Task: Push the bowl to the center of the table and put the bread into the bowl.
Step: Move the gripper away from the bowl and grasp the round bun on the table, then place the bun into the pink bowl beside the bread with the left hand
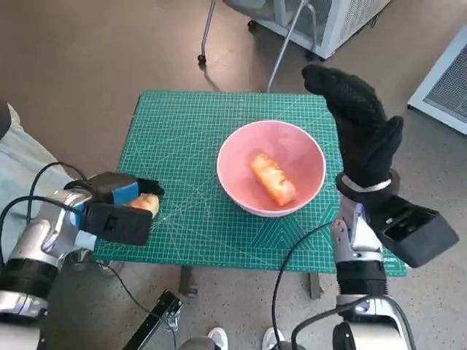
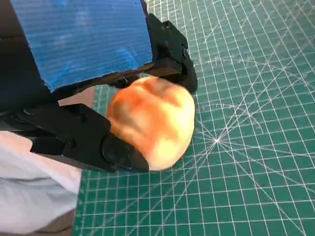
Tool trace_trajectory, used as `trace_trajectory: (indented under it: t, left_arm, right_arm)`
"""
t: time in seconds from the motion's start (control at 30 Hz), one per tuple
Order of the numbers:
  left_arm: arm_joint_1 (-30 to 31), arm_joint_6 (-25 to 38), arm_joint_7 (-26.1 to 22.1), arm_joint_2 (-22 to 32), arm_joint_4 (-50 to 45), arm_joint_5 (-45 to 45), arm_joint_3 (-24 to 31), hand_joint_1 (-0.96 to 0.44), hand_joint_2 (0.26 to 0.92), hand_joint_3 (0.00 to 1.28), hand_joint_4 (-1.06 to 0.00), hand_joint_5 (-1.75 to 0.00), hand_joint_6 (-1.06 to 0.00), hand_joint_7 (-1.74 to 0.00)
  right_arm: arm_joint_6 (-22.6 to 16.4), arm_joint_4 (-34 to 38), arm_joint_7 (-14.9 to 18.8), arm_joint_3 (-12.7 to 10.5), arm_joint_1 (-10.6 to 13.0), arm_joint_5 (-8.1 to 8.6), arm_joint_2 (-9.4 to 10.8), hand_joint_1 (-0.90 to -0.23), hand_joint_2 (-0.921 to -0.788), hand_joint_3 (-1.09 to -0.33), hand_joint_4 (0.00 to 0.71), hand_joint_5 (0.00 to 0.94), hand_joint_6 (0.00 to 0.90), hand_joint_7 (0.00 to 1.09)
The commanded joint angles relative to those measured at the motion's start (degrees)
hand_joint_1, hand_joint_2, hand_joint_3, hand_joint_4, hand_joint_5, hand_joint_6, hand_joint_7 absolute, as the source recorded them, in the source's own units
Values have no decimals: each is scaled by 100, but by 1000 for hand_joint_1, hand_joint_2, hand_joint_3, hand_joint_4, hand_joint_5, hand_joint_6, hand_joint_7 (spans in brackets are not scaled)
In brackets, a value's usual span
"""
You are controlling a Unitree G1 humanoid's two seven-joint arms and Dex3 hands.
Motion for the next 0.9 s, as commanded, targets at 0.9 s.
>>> trace_trajectory:
  t: [0.9]
  left_arm:
    - [-1946,-797,957,-1600,-1402,-702,458,0,920,121,-588,-1248,-606,-1217]
  right_arm:
    - [129,58,201,14,-31,55,-9,-680,-921,-788,303,6,-1,857]
